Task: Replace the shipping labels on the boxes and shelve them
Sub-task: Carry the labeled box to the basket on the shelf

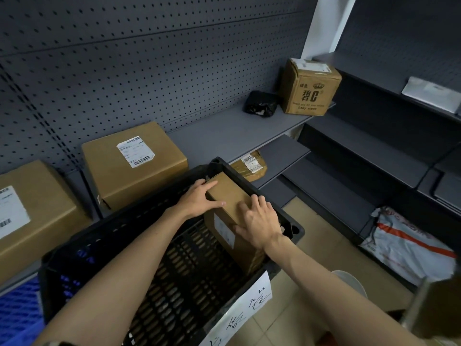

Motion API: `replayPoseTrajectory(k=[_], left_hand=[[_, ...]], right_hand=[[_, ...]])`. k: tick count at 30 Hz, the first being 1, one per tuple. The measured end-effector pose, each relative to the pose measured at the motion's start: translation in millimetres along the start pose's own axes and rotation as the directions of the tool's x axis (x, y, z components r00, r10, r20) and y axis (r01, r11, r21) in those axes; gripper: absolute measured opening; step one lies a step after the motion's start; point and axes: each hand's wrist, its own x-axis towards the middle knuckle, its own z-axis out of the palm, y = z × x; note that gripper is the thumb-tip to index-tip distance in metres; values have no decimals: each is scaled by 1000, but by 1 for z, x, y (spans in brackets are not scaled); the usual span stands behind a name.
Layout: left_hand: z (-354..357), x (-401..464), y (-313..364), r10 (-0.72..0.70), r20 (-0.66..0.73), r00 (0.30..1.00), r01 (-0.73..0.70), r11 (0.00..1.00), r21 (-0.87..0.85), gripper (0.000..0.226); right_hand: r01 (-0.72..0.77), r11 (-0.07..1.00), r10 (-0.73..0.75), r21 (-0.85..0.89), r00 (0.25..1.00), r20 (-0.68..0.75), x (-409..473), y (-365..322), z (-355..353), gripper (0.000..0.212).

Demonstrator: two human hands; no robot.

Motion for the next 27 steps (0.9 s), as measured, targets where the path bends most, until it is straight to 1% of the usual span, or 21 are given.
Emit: replayPoseTrajectory(k=[7,8,10,12,13,15,18,23,27], left_hand=[[-10,-5,5,38,13,999,-39,999,15,86],[-13,-6,8,56,-2,998,-56,998,31,82],[-20,-7,20,141,-69,988,-129,980,152,71],[-26,-6,44,277,-131,952,-226,923,310,59],[-29,-5,59,335,-130,933,-270,892,362,54],[-27,0,96,420,-82,904,-346,830,437,51],[-11,8,157,523,14,852,-449,719,531,54],[39,-5,264,643,121,756,-574,563,595,60],[89,-36,344,736,185,651,-669,441,598,60]], right_hand=[[6,1000,-5,27,999,-41,-1,0,-14,56],[8,999,-6,38,998,-62,-1,2,-17,55],[1,999,4,44,994,-107,-3,10,-28,51],[-37,998,45,58,989,-138,-4,27,-41,47],[-70,995,80,74,986,-148,-6,38,-48,46],[-144,985,158,92,974,-162,-11,66,-62,46],[-254,964,263,71,951,-163,-32,116,-80,46],[-447,893,445,42,868,-220,-103,193,-112,49],[-566,824,549,18,792,-267,-186,245,-133,49]])
